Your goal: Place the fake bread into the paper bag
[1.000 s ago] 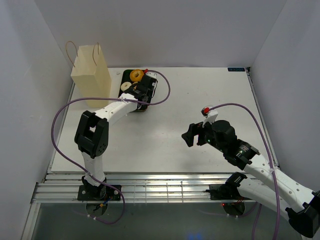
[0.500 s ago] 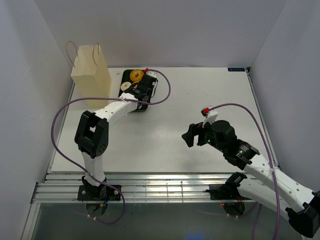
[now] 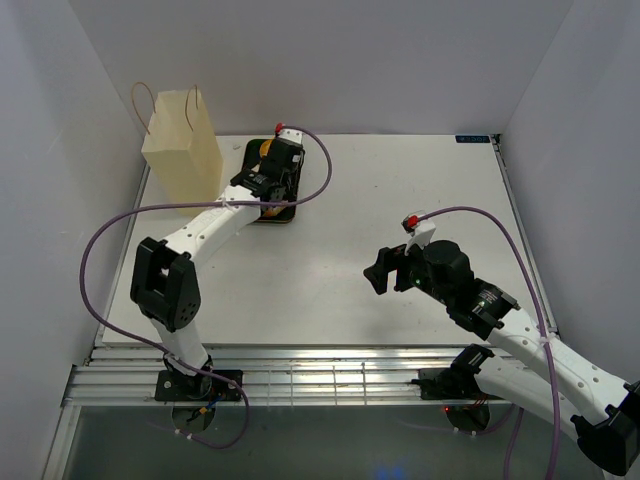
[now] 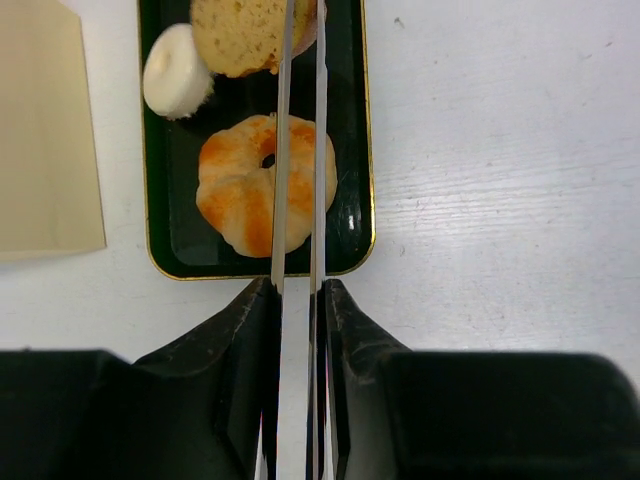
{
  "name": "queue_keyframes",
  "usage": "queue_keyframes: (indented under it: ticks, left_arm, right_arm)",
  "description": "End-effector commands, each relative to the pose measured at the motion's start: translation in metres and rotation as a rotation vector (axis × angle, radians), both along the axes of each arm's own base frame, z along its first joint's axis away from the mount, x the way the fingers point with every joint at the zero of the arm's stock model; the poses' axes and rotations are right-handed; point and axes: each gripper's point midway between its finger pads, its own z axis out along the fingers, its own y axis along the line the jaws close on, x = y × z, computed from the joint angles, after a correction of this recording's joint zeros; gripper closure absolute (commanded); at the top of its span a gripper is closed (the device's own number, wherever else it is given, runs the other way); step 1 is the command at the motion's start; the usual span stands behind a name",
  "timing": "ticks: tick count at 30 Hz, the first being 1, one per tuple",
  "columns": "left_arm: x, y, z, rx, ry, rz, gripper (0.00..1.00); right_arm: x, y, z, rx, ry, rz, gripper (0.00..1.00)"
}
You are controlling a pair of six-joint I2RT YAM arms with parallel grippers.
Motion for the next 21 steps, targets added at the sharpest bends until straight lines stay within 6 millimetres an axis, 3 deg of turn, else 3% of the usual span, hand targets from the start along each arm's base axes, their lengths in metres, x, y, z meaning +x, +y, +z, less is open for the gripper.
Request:
queue_keyframes:
  ticks: [1, 6, 10, 11, 13, 17, 21]
  left_arm:
    - [-0.011, 0.008, 0.073, -0.117, -0.129, 0.016, 1.00]
    - [-0.023, 0.014, 0.113, -0.174, -0.174, 0.018, 1.00]
    - [-0.034, 0.022, 0.156, -0.234, -0.235, 0.020, 1.00]
    - [-0.038, 0.025, 0.178, -0.264, -0.273, 0.015, 1.00]
    - [-0.045, 0.027, 0.199, -0.304, -0.304, 0.010, 1.00]
    - [-0.063, 0.038, 0.261, -0.403, -0.413, 0.008, 1.00]
    - [-0.077, 0.060, 0.301, -0.426, -0.506, 0.061, 1.00]
  right_arm:
    - [0.005, -0.002, 0.017, 0.014, -0.052, -0.014, 0.10]
    - [0.005, -0.002, 0.015, 0.011, -0.051, -0.013, 0.10]
    - [0.006, -0.002, 0.014, 0.005, -0.052, -0.011, 0.10]
    - [0.006, -0.002, 0.014, 0.004, -0.051, -0.007, 0.10]
    - [0.005, -0.001, 0.015, 0.003, -0.054, 0.002, 0.10]
    - [0.006, 0.001, 0.017, -0.007, -0.060, 0.014, 0.10]
    - [0.007, 0.005, 0.019, -0.017, -0.065, 0.040, 0.10]
